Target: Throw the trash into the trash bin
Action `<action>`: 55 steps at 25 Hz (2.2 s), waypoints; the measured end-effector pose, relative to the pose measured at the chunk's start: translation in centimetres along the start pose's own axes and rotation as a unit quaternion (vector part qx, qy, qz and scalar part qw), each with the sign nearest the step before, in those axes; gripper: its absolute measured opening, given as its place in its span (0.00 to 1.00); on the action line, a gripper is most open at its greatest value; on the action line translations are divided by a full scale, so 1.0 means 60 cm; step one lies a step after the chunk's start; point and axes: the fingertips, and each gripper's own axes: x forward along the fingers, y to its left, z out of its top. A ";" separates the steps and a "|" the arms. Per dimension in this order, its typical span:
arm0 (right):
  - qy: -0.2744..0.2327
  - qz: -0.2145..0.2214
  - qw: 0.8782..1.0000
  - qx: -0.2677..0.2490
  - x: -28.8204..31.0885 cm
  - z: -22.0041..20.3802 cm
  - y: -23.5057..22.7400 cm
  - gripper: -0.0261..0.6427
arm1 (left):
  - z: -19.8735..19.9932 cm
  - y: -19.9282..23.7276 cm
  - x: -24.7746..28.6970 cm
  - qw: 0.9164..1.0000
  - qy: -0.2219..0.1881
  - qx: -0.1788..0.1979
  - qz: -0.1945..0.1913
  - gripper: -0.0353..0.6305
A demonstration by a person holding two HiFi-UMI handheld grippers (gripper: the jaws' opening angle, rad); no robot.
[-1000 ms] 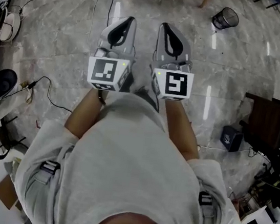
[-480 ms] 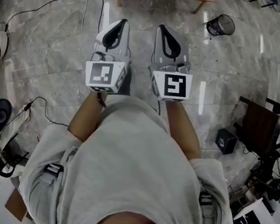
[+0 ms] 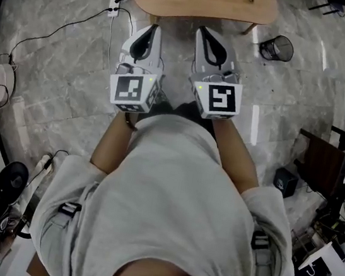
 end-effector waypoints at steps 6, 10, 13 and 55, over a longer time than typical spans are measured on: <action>-0.016 -0.004 1.000 -0.004 0.104 0.008 -0.047 0.05 | -0.010 0.046 0.085 1.000 0.006 -0.004 0.007 0.08; -0.021 0.012 1.000 -0.002 0.193 -0.007 -0.090 0.05 | -0.016 0.082 0.169 1.000 0.009 -0.007 0.018 0.08; -0.024 0.026 0.999 0.003 0.291 -0.018 -0.136 0.05 | -0.026 0.125 0.269 0.999 0.017 -0.014 0.028 0.08; 0.219 0.000 0.968 0.120 0.806 -0.660 -0.511 0.05 | -0.574 0.297 1.027 0.947 0.302 -0.021 -0.110 0.08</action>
